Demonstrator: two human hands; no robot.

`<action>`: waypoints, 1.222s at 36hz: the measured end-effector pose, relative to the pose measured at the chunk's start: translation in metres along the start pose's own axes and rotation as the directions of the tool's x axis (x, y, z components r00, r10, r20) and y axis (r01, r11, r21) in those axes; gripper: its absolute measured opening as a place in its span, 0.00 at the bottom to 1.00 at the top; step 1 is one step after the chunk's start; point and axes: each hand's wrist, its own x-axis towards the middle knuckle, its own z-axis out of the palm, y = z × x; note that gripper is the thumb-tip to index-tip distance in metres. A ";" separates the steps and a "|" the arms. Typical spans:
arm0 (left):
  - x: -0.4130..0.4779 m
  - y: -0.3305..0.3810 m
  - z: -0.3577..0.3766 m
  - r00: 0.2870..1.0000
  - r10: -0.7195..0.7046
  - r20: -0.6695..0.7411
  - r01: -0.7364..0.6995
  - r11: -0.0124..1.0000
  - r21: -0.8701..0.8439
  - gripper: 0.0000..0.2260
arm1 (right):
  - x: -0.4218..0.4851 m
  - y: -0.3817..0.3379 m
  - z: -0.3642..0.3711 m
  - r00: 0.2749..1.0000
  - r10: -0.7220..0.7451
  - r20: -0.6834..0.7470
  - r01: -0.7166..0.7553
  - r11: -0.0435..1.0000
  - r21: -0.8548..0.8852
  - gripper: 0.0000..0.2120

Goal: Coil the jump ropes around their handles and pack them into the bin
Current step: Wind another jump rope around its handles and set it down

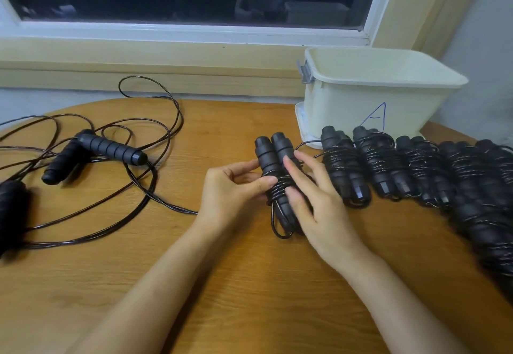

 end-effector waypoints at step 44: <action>0.007 -0.005 -0.010 0.949 0.306 0.077 -0.315 0.905 0.286 0.05 | -0.001 -0.008 -0.003 0.962 0.267 -0.061 -0.250 0.948 0.198 0.29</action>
